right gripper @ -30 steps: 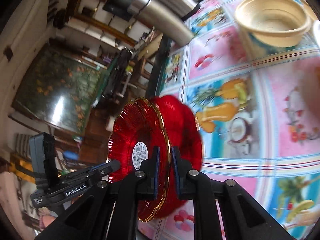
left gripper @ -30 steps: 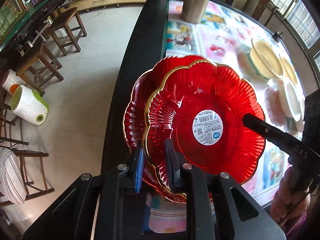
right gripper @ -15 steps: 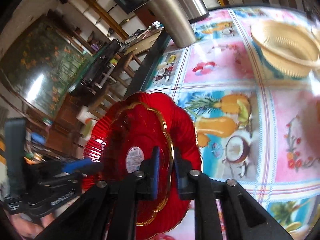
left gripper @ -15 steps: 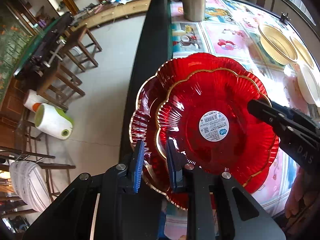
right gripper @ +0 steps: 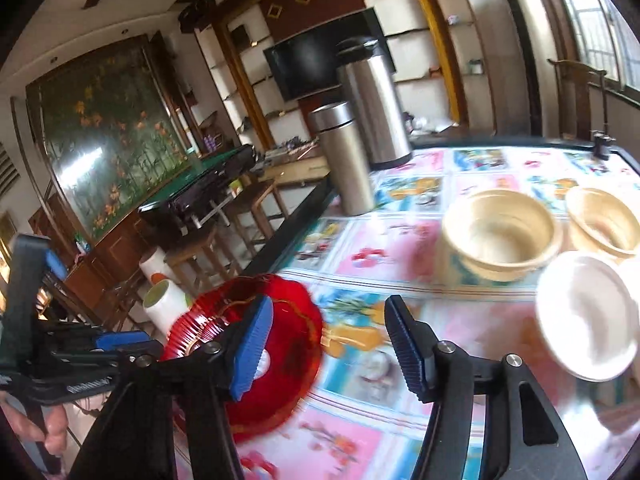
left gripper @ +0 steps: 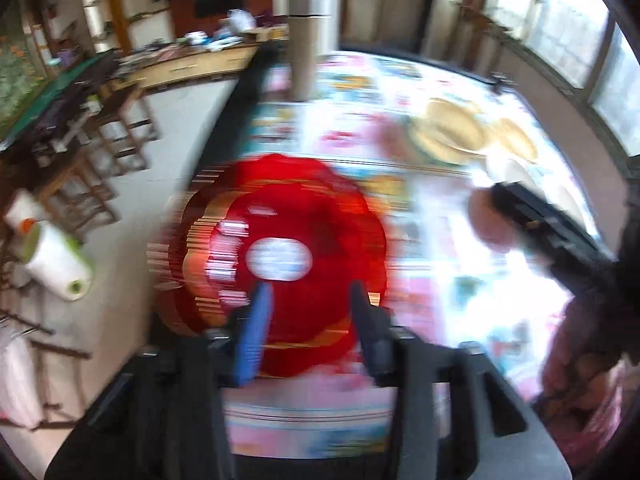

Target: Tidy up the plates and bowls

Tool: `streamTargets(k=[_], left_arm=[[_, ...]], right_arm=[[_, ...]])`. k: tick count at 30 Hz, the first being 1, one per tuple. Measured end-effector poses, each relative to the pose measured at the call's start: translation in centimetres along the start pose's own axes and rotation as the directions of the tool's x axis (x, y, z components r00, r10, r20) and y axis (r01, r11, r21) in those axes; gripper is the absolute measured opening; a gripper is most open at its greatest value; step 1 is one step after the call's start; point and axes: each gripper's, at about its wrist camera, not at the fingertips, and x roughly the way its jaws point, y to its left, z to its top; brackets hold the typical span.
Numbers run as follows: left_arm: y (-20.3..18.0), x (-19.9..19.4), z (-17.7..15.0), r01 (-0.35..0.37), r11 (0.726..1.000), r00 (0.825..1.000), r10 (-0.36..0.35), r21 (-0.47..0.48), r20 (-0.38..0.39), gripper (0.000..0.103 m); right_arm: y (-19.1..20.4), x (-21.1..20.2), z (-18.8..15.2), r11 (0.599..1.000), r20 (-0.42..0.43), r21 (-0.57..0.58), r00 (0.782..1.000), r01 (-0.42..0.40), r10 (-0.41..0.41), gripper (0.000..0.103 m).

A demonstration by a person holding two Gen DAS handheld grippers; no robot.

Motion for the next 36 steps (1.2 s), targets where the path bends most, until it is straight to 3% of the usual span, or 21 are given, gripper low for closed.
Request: streamTargets(k=[5, 12, 17, 20, 22, 29, 36], left_arm=[[-7.8, 1.9, -1.1, 0.150, 0.985, 0.988, -0.148, 0.085, -0.030, 0.057], [-16.2, 5.0, -0.1, 0.341, 0.937, 0.932, -0.327, 0.072, -0.158, 0.057], [-20.4, 5.2, 1.6, 0.386, 0.922, 0.914, -0.379, 0.029, -0.145, 0.060], [-22.8, 5.9, 2.5, 0.422, 0.906, 0.894, -0.420, -0.016, -0.155, 0.063], [-24.5, 6.9, 2.9, 0.440, 0.897, 0.879, -0.441, -0.047, -0.181, 0.063], [-28.3, 9.4, 4.2, 0.424, 0.900, 0.872, -0.435, -0.100, -0.224, 0.062], [-29.5, 10.6, 6.0, 0.465, 0.869, 0.838, -0.493, -0.168, -0.233, 0.062]], right_arm=[[-4.0, -4.5, -2.3, 0.999, 0.006, 0.013, 0.999, 0.033, -0.033, 0.061], [-12.0, -12.4, -4.4, 0.985, 0.082, 0.094, 0.985, 0.144, -0.152, 0.066], [-18.9, -19.0, -4.5, 0.943, 0.169, 0.250, 0.949, 0.219, -0.266, 0.071], [-23.1, -22.1, -4.7, 0.897, 0.205, 0.351, 0.912, 0.270, -0.354, 0.076], [-25.7, -23.1, -5.2, 0.871, 0.200, 0.409, 0.904, 0.274, -0.378, 0.076], [-31.6, -22.1, -5.7, 0.823, 0.145, 0.522, 0.927, 0.224, -0.344, 0.076], [-33.7, -19.9, -5.8, 0.824, 0.125, 0.546, 0.957, 0.153, -0.261, 0.076]])
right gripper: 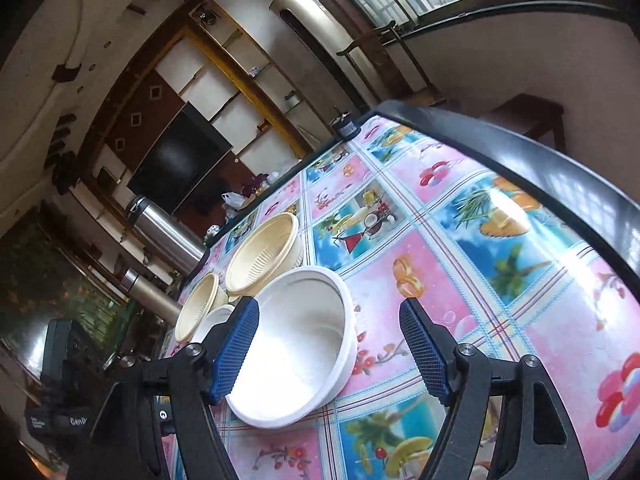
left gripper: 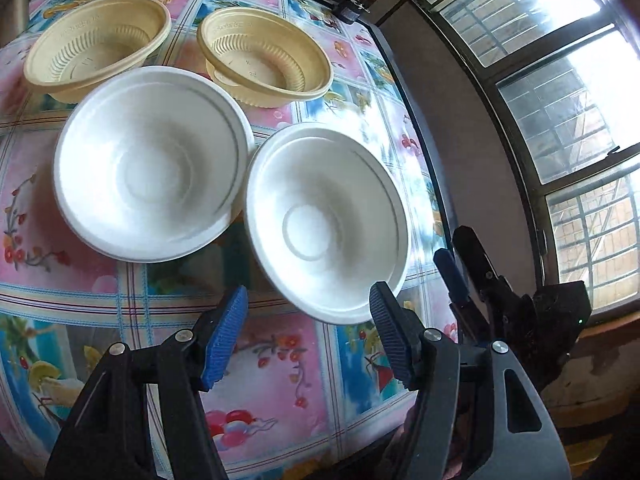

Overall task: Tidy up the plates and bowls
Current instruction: 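Grasp a white foam plate rim with left tool while right grasps a white bowl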

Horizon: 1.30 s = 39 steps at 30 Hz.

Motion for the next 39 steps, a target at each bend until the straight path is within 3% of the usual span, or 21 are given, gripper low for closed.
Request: streamTargets(k=[15, 27, 33, 39], left_arm=[[0.2, 1.1, 0.9, -0.012, 0.999, 0.999, 0.014, -0.038, 0.045, 0.062], [0.4, 1.2, 1.6, -0.013, 0.999, 0.997, 0.016, -0.044, 0.071, 0.061], [0.4, 1.5, 1.5, -0.035, 0.999, 0.997, 0.037, -0.032, 0.073, 0.044], [1.0, 2.2, 1.5, -0.040, 0.998, 0.997, 0.043, -0.052, 0.060, 0.022]], right_arm=[[-0.9, 1.1, -0.4, 0.997, -0.002, 0.029, 0.998, -0.069, 0.069, 0.076], [-1.9, 3.7, -0.6, 0.992, -0.087, 0.095, 0.992, -0.086, 0.094, 0.056], [-2.5, 4.8, -0.8, 0.988, -0.125, 0.132, 0.988, -0.078, 0.095, 0.042], [-3.1, 5.8, -1.1, 0.986, -0.159, 0.157, 0.984, -0.058, 0.083, 0.016]])
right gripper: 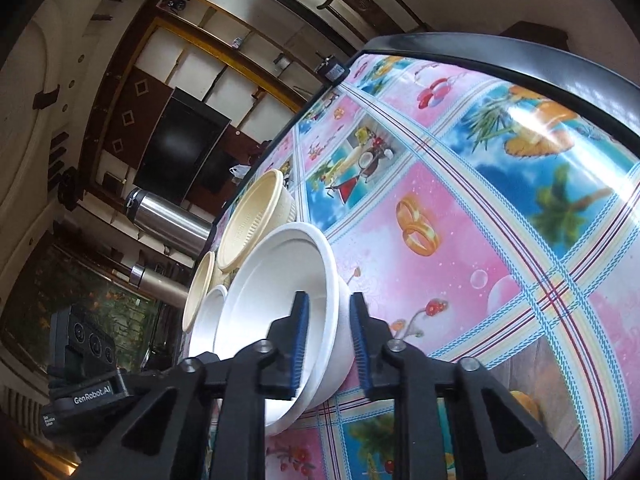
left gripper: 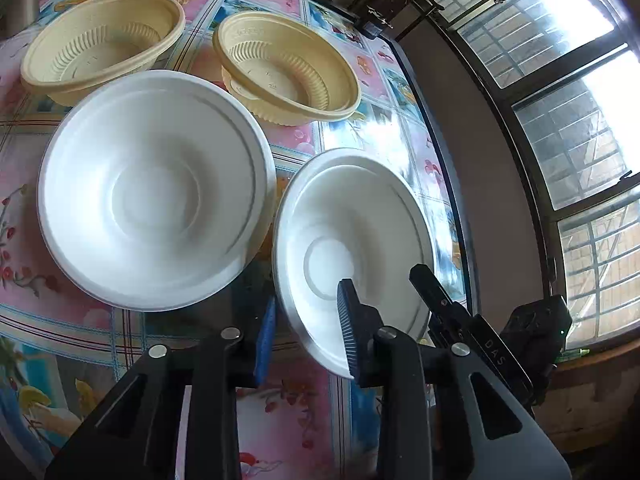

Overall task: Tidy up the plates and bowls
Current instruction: 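Grasp a white foam plate rim with left tool while right grasps a white bowl, then carry both white pieces onto the red plate stack and open both tools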

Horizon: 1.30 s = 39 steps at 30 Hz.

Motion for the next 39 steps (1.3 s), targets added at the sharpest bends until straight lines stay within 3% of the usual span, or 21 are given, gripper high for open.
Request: streamTargets(k=[3, 7, 23, 34, 39], left_arm=[[0.2, 0.2, 0.0, -0.011, 1.000, 1.000, 0.011, -0.004, 0.001, 0.013], [0.2, 0.3, -0.2, -0.024, 1.000, 1.000, 0.024, 0.007, 0.002, 0.008], [0.4, -1.0, -1.9, -0.023, 0.999, 1.000, 0.023, 0.048, 0.002, 0.008], [3.2, -3.9, -5.2, -0.013, 0.998, 1.000, 0.013, 0.060, -0.006, 0.008], [5.4, -6.5, -6.6, -0.021, 0.998, 0.999, 0.019, 0.051, 0.039, 0.008]], right_arm=[[-0.2, 0.1, -0.1, 1.000, 0.003, 0.008, 1.000, 0.009, -0.009, 0.011], [-0.2, -0.3, -0.1, 1.000, 0.021, 0.001, 1.000, 0.020, -0.020, 0.009], [-0.2, -1.3, -0.9, 1.000, 0.033, 0.002, 0.999, 0.014, -0.014, 0.008], [0.8, -2.6, -4.6, 1.000, 0.014, 0.005, 1.000, 0.008, -0.009, 0.007], [3.1, -3.1, -6.2, 0.999, -0.014, -0.046, 1.000, 0.016, -0.017, 0.007]])
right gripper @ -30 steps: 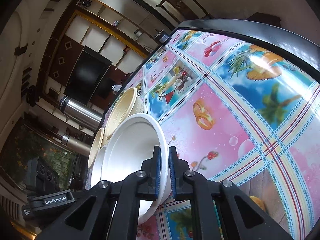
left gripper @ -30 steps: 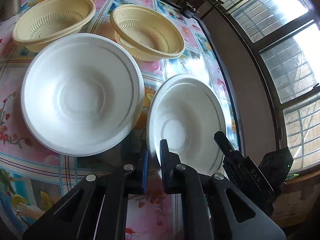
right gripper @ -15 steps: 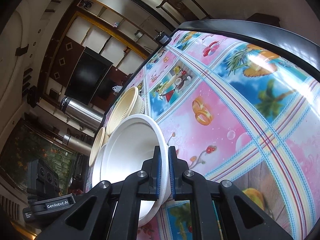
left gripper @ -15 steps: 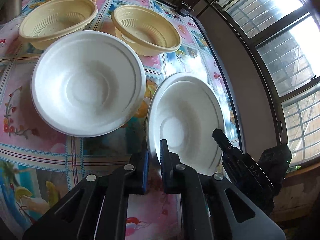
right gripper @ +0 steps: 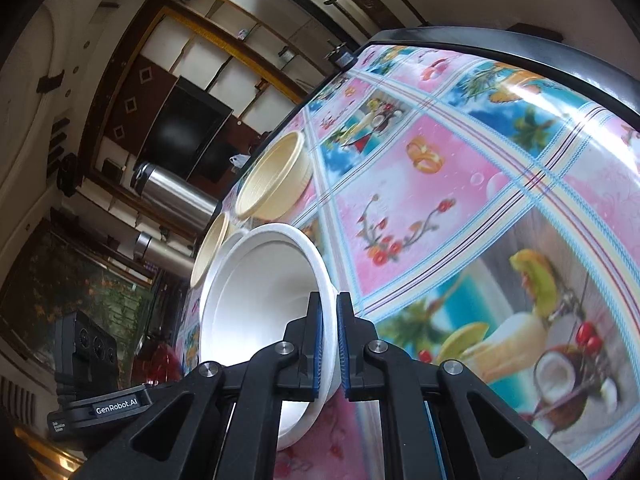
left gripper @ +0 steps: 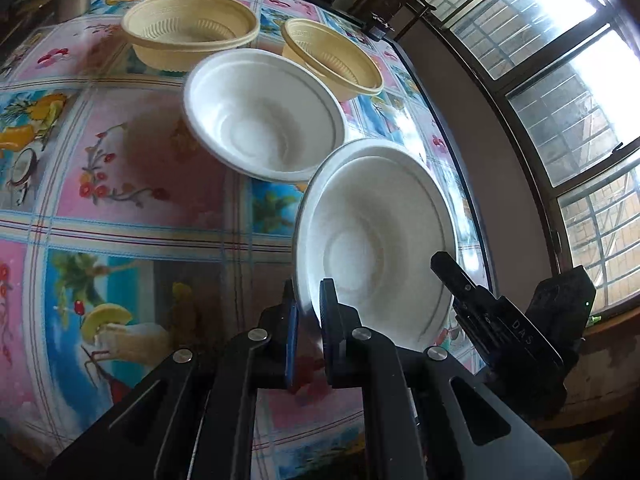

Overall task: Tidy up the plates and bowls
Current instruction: 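Carry both white pieces onto the red plate stack and open both tools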

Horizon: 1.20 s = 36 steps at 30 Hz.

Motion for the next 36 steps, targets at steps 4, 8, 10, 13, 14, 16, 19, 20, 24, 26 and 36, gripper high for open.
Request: streamTargets(k=[4, 8, 10, 13, 14, 16, 19, 20, 24, 26, 36], left_arm=[[2.2, -2.6, -0.9, -0.008, 1.000, 0.999, 0.009, -0.013, 0.049, 0.008], [4.5, -6.2, -1.4, -0.019, 0.999, 0.991, 0.023, -0.033, 0.130, 0.008], [5.9, -8.0, -1.6, -0.023, 0.999, 0.985, 0.031, -0.046, 0.168, 0.008], [8.2, -10.5, -1.6, -0.023, 0.996, 0.975, 0.040, -0.081, 0.221, 0.008], [9.0, -11.3, -1.7, -0.025, 0.995, 0.970, 0.047, -0.093, 0.237, 0.008], [10.9, -13.1, -1.9, -0.028, 0.992, 0.960, 0.061, -0.123, 0.274, 0.008], [14.0, -15.7, -2.0, -0.040, 0.985, 0.945, 0.091, -0.166, 0.315, 0.008], [15.0, -16.5, -2.1, -0.047, 0.982, 0.939, 0.106, -0.182, 0.328, 0.008], [18.2, -19.2, -2.4, -0.073, 0.969, 0.913, 0.161, -0.237, 0.376, 0.008], [19.8, -20.2, -2.5, -0.085, 0.960, 0.901, 0.188, -0.267, 0.392, 0.008], [26.6, -20.6, -2.4, -0.138, 0.911, 0.881, 0.292, -0.389, 0.373, 0.008]], right_arm=[[2.2, 0.2, -1.3, 0.999, -0.026, -0.042, 1.000, -0.012, 0.011, 0.007], [5.4, 0.9, -2.6, 0.995, -0.058, -0.095, 0.998, -0.040, 0.034, 0.007], [7.1, 1.4, -3.1, 0.991, -0.077, -0.120, 0.996, -0.058, 0.049, 0.007], [10.2, 2.4, -3.9, 0.984, -0.111, -0.152, 0.991, -0.091, 0.074, 0.007], [11.4, 2.8, -4.2, 0.980, -0.120, -0.171, 0.990, -0.098, 0.079, 0.007], [13.7, 3.5, -4.8, 0.972, -0.136, -0.205, 0.987, -0.113, 0.086, 0.007], [17.2, 5.0, -5.9, 0.958, -0.170, -0.248, 0.980, -0.145, 0.104, 0.007], [18.4, 5.7, -6.3, 0.952, -0.185, -0.260, 0.976, -0.159, 0.112, 0.007], [22.6, 8.1, -8.1, 0.933, -0.240, -0.296, 0.961, -0.207, 0.137, 0.007], [24.6, 9.4, -9.0, 0.922, -0.265, -0.314, 0.953, -0.229, 0.146, 0.007], [31.3, 16.6, -13.7, 0.889, -0.366, -0.376, 0.923, -0.260, 0.115, 0.007]])
